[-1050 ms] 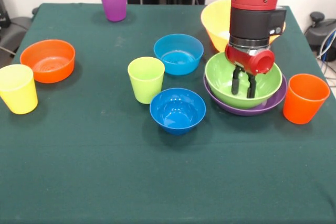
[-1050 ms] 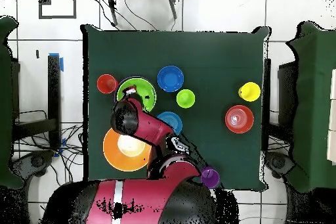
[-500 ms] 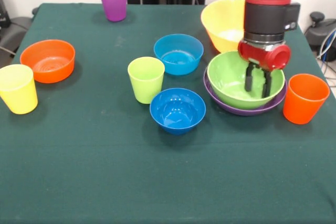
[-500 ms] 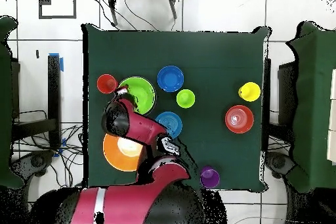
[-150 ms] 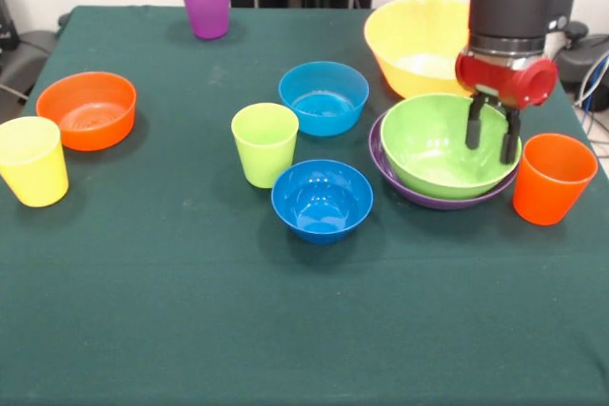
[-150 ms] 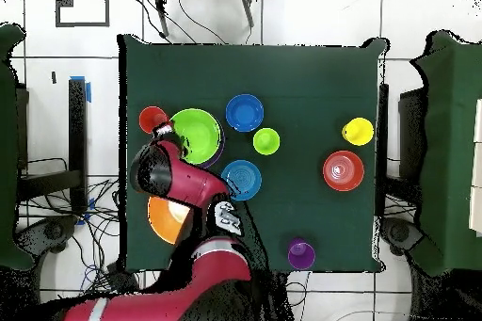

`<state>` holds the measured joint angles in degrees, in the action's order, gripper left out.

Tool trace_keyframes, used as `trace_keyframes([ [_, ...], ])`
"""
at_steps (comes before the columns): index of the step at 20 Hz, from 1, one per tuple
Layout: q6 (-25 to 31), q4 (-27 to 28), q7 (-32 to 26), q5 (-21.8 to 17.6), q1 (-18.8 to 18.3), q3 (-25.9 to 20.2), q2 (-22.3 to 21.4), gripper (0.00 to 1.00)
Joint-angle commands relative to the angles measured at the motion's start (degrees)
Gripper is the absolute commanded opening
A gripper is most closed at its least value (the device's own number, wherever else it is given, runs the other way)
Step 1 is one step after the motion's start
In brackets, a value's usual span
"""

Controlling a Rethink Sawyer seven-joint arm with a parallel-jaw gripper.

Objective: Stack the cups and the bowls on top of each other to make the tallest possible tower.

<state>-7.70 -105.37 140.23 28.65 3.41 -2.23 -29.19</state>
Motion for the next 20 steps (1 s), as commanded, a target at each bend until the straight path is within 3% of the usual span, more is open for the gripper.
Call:
trace_keyframes([
  [1,9.15,2.38,7.39,3.99,1.72,1.96,-0.89,1.00],
  [11,7.84,4.28,7.35,3.50,1.13,1.33,1.09,1.00],
  [20,5.51,11.38,6.30,4.30,0.52,1.19,5.52,1.00],
])
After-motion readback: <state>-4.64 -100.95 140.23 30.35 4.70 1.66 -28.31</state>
